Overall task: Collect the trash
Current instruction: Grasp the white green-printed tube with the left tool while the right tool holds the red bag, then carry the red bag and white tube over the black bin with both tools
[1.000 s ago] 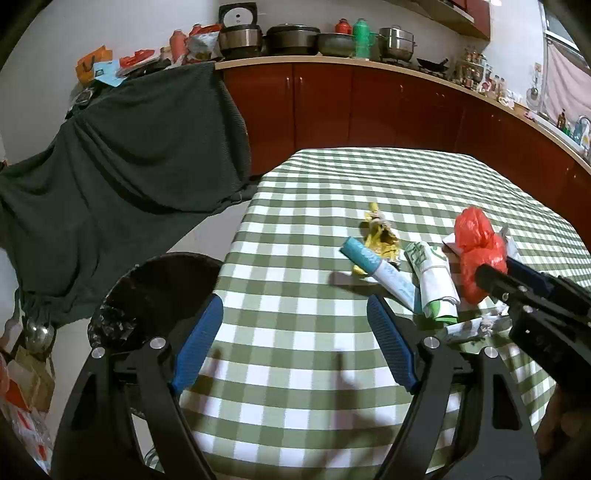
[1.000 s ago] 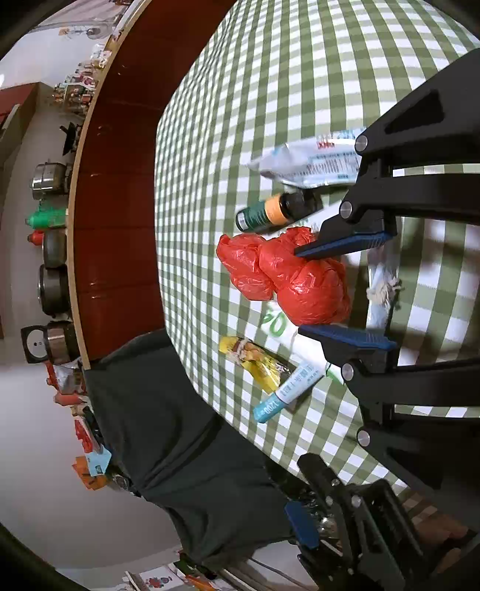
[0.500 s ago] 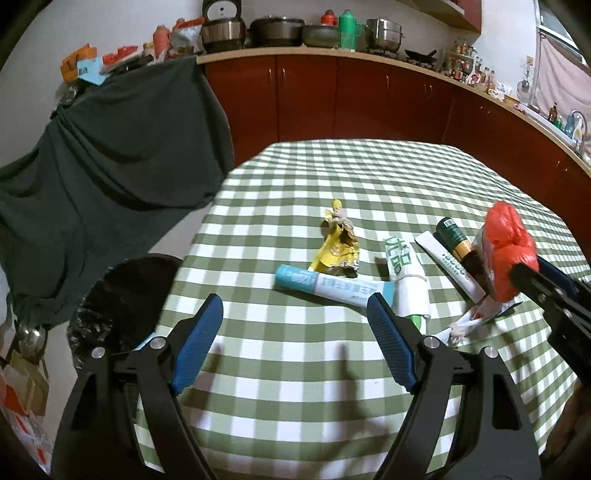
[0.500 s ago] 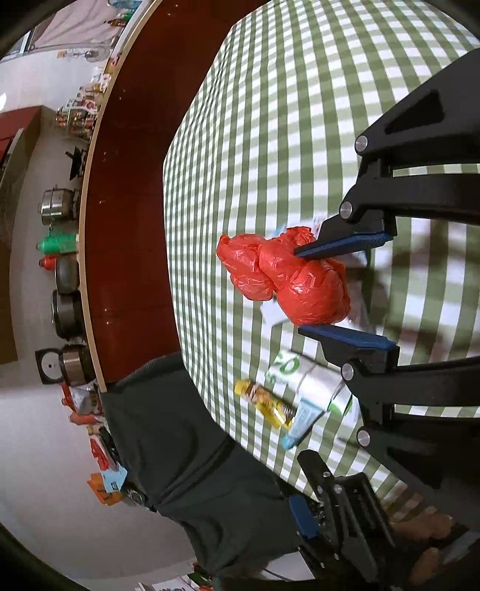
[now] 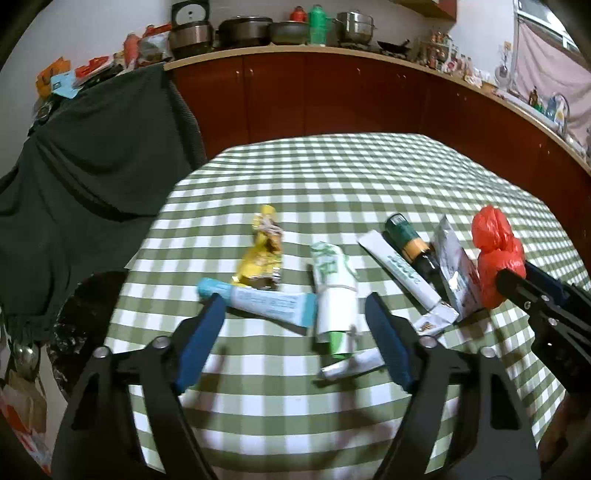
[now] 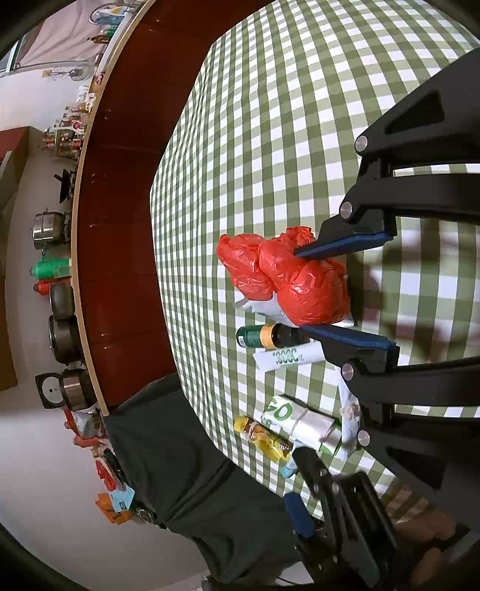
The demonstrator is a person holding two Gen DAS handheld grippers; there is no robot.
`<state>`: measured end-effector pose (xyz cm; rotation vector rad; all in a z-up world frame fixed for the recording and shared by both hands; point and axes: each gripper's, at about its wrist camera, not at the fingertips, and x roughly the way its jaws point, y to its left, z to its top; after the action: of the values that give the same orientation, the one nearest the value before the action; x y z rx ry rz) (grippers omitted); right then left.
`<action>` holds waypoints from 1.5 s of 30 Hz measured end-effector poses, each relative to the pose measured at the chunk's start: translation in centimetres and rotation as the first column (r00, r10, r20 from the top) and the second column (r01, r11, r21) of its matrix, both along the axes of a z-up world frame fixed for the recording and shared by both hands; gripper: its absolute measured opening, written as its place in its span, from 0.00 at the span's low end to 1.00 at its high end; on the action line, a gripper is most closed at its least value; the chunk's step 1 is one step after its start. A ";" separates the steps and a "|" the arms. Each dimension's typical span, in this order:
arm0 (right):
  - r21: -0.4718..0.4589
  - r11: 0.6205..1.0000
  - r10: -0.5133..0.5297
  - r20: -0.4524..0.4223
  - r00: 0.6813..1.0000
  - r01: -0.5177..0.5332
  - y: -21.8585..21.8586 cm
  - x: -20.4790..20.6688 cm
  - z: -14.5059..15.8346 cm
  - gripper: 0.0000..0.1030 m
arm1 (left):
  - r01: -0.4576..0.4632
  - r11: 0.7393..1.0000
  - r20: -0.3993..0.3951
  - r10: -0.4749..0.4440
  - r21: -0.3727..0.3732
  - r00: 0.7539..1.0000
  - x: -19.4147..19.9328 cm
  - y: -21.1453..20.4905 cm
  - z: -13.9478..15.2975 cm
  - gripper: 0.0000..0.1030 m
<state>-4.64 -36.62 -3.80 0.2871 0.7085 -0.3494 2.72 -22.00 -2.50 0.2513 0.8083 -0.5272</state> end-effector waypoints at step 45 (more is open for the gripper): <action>-0.015 0.919 0.393 0.081 0.916 -0.394 14.6 6.9 1.8 0.35 | -0.374 0.927 0.068 0.374 -0.013 0.925 2.2 19.9 2.6 0.24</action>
<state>2.23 -22.05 -1.95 0.1534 0.6673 0.0482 4.89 -2.14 0.07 0.1090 0.7653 -0.1568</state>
